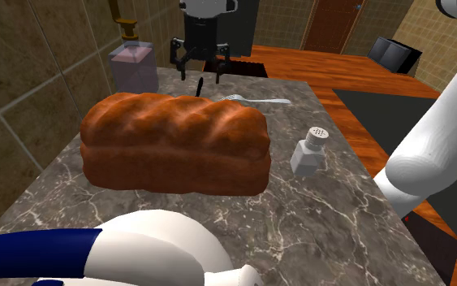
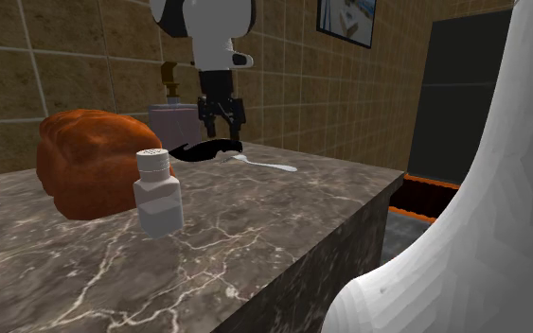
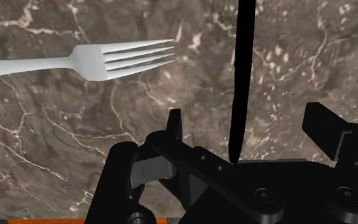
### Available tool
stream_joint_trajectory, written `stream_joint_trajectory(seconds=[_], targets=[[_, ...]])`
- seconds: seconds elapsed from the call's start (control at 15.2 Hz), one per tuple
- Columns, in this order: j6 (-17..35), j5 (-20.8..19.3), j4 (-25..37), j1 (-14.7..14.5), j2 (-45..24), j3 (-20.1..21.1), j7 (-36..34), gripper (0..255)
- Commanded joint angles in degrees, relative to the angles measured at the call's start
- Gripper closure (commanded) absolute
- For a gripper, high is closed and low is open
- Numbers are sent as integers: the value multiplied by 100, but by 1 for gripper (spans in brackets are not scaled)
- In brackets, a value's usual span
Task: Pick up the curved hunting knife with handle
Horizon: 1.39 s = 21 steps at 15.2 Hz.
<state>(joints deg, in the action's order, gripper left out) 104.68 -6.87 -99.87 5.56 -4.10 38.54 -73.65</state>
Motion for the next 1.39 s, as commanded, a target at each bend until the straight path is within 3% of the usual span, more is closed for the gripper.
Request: stream_joint_trajectory(seconds=[0.0,0.4,0.46,1.06,1.32], targets=[[133,-42,-98,-18,-53,6,-84,0],[474,-82,-410,-17,-93,0,-129,0],[472,-78,-413,-16,-87,0,-128,255],[474,-82,-410,-17,-93,0,-129,255],[176,-46,-139,-18,-56,5,-89,255]])
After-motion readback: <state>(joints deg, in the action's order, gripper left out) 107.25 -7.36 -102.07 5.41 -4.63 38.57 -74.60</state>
